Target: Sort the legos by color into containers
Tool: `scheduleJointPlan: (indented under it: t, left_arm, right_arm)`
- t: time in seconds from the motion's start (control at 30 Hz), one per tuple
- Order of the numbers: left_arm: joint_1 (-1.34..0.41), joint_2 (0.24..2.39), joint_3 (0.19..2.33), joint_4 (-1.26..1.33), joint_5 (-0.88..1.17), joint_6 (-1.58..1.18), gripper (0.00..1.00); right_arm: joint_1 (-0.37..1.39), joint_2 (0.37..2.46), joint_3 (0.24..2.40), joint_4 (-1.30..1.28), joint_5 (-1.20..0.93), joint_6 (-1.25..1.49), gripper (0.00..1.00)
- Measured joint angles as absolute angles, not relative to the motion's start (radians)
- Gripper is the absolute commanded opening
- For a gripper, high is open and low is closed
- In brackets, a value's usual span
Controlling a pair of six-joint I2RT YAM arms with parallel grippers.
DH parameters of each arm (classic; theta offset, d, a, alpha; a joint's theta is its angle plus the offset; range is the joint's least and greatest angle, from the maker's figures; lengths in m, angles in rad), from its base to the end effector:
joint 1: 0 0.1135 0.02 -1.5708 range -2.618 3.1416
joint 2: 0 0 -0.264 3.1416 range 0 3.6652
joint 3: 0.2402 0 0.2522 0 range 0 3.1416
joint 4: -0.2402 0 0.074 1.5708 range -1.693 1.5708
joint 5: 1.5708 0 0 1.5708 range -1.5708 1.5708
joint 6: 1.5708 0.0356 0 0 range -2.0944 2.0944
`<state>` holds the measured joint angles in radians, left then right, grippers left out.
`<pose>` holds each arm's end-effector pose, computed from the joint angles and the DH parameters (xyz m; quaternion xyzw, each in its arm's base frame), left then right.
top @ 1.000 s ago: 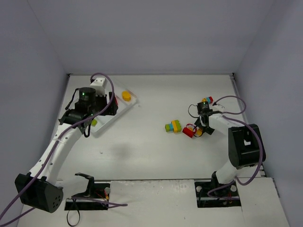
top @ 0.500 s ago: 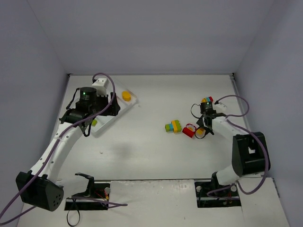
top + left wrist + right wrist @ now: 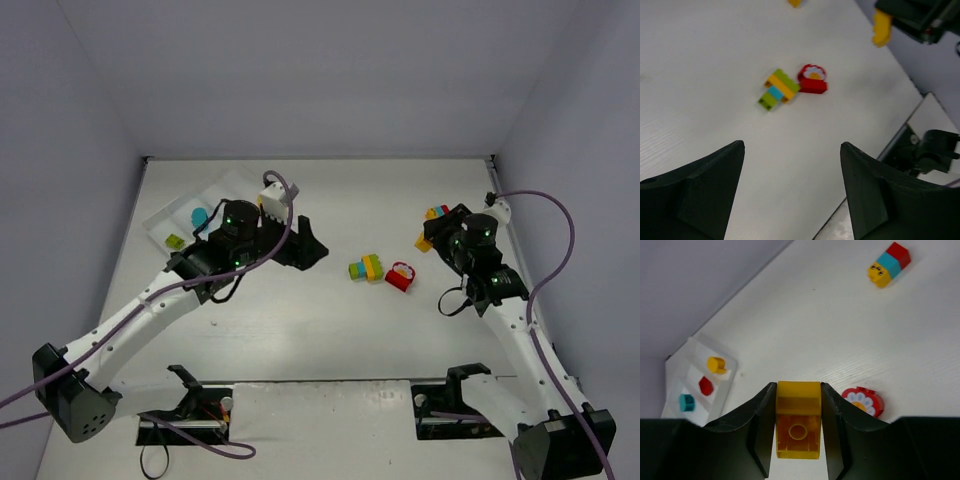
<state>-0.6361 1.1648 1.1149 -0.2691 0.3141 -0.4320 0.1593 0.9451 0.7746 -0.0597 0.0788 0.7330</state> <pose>0.2073 -0.1668 0.3699 0.1727 0.7870 -0.4036 0.4335 0.2212 0.0327 0.3201 0.2450 0.7441 0.2400 0.5733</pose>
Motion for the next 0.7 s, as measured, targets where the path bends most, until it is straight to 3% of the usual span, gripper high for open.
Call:
scheduleJointPlan:
  t: [0.37, 0.7]
  left_arm:
    - [-0.952, 1.377, 1.171, 0.018, 0.113, -0.525, 0.71]
    - [-1.008, 1.492, 1.25, 0.063, -0.03, -0.484, 0.71]
  right_arm:
    - [0.233, 0.868, 0.719, 0.046, -0.115, 0.837, 0.0]
    - [0.337, 0.873, 0.716, 0.118, -0.141, 0.912, 0.0]
